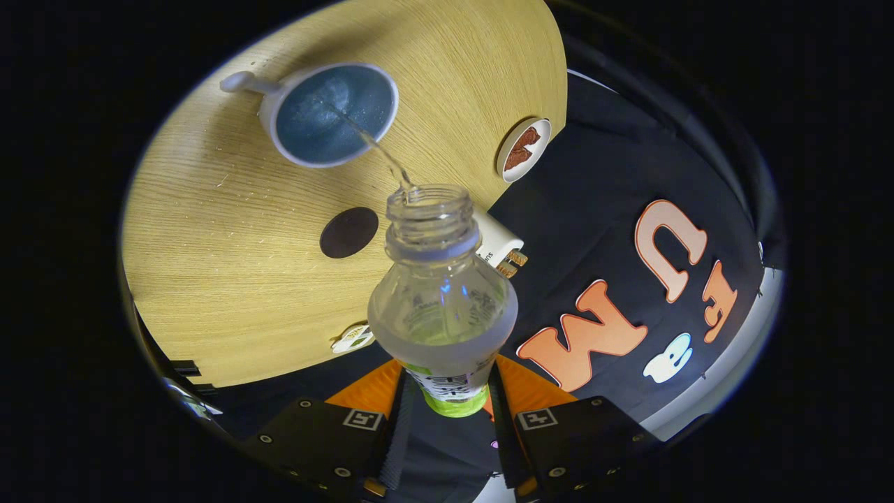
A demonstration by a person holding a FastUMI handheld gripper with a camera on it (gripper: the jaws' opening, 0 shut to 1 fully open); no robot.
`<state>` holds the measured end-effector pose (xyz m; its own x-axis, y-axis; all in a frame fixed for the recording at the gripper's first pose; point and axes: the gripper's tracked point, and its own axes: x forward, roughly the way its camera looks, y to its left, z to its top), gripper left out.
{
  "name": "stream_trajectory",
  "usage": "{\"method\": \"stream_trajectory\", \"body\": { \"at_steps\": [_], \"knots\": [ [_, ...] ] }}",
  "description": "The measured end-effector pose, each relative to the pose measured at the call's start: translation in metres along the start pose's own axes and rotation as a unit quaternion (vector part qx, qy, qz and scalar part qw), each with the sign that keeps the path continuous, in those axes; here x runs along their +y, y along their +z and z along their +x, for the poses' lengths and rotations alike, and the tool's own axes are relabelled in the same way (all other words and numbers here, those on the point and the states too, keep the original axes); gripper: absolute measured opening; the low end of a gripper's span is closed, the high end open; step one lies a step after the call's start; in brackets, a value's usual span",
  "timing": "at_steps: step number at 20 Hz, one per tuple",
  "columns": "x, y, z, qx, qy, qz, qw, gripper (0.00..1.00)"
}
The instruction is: Take the bottle from table, then pour the juice into the cup, finally place the bottle on the coaster
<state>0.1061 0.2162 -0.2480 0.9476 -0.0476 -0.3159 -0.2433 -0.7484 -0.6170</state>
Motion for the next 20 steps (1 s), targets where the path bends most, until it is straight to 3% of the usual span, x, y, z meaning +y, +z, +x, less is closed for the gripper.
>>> {"method": "stream_trajectory", "body": {
  "at_steps": [14,20],
  "knots": [
    [0.015,0.010,0.003,-0.010,0.011,0.017,1.000,0.55],
    [0.036,0.017,0.002,-0.014,0.051,0.145,0.988,0.56]
  ]
}}
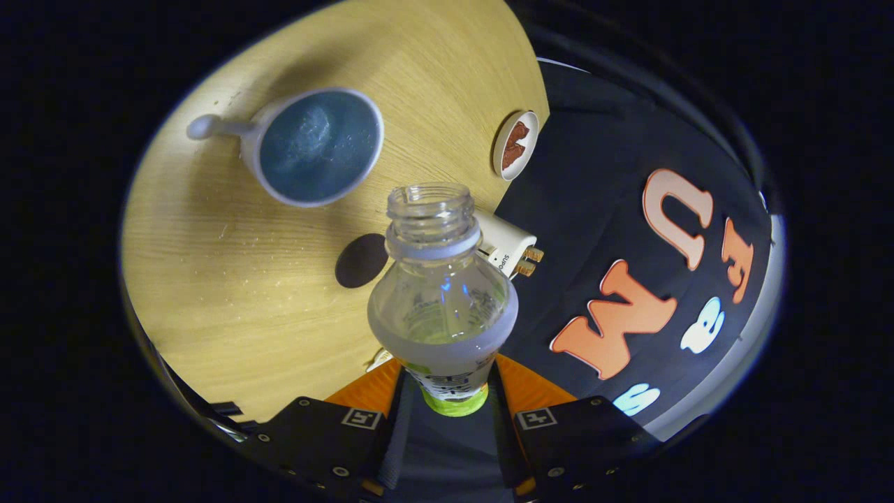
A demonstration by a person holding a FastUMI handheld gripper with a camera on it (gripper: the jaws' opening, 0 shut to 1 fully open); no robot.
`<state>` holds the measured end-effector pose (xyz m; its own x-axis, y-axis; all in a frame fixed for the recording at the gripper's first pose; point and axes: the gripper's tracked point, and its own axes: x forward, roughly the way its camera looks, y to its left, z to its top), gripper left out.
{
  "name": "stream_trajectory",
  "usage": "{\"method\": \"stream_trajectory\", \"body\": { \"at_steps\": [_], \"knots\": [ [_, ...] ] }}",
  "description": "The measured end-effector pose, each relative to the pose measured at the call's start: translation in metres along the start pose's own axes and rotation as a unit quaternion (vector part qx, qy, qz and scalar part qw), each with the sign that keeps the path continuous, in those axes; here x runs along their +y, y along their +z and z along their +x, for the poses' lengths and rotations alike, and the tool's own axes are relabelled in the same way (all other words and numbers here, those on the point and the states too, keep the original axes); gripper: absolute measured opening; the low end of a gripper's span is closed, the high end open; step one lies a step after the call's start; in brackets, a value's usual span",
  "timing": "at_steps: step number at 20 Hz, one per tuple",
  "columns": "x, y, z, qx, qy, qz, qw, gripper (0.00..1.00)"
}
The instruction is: Take the bottle from table, then pour the juice into the cup, finally place the bottle on the coaster
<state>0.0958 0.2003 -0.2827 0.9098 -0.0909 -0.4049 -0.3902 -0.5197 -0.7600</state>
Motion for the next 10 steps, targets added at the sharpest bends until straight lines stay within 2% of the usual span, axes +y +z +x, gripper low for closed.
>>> {"method": "stream_trajectory", "body": {
  "at_steps": [2,4,7,10],
  "knots": [
    [0.007,0.001,-0.002,-0.003,0.019,0.068,0.997,0.56],
    [0.016,0.004,-0.004,-0.011,0.051,0.151,0.987,0.56],
    [0.020,0.008,-0.010,-0.024,0.099,0.281,0.954,0.56],
    [0.011,0.002,-0.011,-0.040,0.117,0.379,0.917,0.56]
  ]
}}
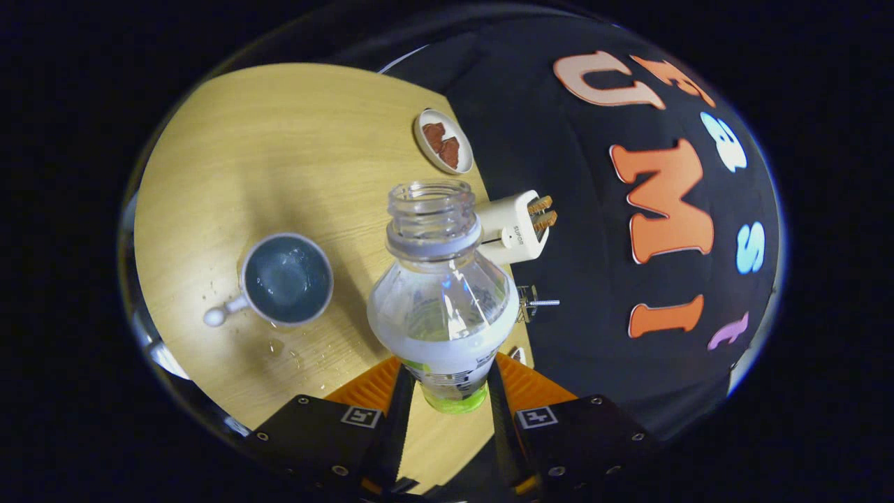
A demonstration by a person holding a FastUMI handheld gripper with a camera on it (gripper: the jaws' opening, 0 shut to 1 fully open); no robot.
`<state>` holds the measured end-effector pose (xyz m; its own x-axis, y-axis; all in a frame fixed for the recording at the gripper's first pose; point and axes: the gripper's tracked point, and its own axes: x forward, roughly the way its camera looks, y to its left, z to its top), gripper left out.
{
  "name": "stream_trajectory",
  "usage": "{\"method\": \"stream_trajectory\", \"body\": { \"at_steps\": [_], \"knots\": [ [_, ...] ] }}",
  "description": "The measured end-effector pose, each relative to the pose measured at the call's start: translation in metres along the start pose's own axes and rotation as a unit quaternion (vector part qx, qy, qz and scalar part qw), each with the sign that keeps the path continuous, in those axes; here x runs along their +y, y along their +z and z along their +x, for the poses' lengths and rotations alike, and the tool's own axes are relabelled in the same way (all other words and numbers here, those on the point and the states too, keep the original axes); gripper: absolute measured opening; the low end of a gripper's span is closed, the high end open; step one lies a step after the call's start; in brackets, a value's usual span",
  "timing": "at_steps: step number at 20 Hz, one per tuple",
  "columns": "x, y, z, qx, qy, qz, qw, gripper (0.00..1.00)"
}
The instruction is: Take the bottle from table, then pour the juice into the cup, finally place the bottle on the coaster
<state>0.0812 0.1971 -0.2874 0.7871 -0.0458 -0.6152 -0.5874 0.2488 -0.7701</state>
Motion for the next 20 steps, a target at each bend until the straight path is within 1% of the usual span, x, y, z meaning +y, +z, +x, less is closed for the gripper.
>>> {"method": "stream_trajectory", "body": {
  "at_steps": [2,4,5,7,9,10,12,14,18,20],
  "knots": [
    [-0.009,-0.002,0.000,-0.014,0.015,0.067,0.998,0.56],
    [-0.020,-0.001,0.005,-0.031,0.034,0.136,0.990,0.56],
    [-0.030,-0.005,0.009,-0.039,0.035,0.172,0.984,0.56],
    [-0.047,-0.007,0.012,-0.053,0.041,0.249,0.966,0.56],
    [-0.062,-0.008,0.019,-0.069,0.052,0.318,0.944,0.56],
    [-0.069,-0.009,0.023,-0.077,0.053,0.341,0.936,0.56],
    [-0.083,-0.011,0.034,-0.088,0.048,0.365,0.925,0.56],
    [-0.081,-0.012,0.048,-0.095,0.058,0.391,0.914,0.56],
    [-0.073,-0.008,0.077,-0.112,0.090,0.464,0.874,0.56],
    [-0.068,-0.014,0.096,-0.116,0.099,0.486,0.861,0.56]
  ]
}}
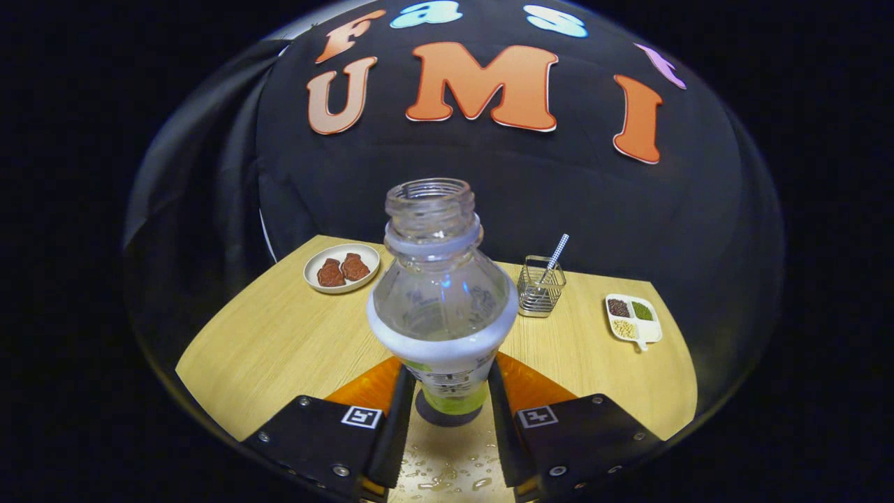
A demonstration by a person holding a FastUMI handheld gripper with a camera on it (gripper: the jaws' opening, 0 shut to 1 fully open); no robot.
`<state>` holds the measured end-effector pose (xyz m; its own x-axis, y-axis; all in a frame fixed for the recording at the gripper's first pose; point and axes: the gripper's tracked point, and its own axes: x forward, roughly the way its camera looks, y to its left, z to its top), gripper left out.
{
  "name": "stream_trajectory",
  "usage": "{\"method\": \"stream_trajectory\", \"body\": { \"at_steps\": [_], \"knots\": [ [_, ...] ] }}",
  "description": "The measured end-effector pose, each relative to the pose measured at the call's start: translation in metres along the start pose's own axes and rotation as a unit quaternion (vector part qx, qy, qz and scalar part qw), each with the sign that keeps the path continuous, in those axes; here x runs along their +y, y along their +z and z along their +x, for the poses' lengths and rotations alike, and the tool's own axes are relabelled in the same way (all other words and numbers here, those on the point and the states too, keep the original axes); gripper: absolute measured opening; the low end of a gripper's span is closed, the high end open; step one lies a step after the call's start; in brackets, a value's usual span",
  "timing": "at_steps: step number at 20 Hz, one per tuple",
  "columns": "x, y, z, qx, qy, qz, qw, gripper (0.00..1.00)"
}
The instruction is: Take the bottle from table, then pour the juice into the cup, finally place the bottle on the coaster
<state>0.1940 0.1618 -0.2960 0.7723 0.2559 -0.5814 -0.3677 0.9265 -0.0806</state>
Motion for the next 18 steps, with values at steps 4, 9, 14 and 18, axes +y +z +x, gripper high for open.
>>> {"method": "stream_trajectory", "body": {
  "at_steps": [4,9,14,18],
  "knots": [
    [-0.005,-0.024,0.030,0.022,0.007,0.022,0.999,0.56],
    [-0.001,-0.052,0.054,0.038,0.021,0.029,0.999,0.56],
    [-0.001,-0.070,0.073,0.047,0.017,0.024,0.998,0.56],
    [-0.003,-0.072,0.068,0.043,0.015,0.035,0.998,0.57]
  ]
}}
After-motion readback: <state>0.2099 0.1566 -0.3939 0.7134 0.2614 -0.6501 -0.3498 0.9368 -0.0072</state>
